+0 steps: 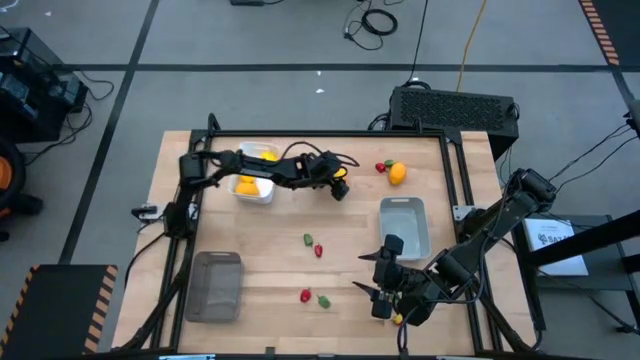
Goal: Sort produce into baskets
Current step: Put the left yellow lemon into the white bin
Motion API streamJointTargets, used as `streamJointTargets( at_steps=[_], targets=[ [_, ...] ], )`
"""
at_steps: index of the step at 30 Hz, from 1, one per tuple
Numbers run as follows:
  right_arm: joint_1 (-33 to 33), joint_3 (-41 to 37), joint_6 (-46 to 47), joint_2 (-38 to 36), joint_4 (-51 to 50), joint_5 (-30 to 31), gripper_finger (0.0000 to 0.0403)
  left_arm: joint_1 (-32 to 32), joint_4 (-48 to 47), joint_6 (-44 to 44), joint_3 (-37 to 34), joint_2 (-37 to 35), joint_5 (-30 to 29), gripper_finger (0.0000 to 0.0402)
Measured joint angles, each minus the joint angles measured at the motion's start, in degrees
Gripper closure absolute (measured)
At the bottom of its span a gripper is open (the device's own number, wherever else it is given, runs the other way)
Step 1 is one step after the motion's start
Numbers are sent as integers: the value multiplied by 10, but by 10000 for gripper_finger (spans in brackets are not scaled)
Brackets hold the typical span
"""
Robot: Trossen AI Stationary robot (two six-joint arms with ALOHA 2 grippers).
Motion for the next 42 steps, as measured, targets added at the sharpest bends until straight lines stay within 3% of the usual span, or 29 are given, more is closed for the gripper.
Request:
streamJointTargets(
  at_steps=[15,27,33,37,42],
  targets=[
    [0,0,0,0,-2,0,119,-3,17,20,10,36,-27,91],
    [0,0,0,0,-2,0,119,-7,16,20,10,36,-28,147],
    [0,0,0,0,-2,0,119,-7,16,26,10,36,-28,157],
    [0,0,0,0,-1,0,119,-8,-13,53,9,3,-13,158],
    [0,0,13,0,-3,0,119,-8,-118,109,10,-100,-13,158]
  ],
)
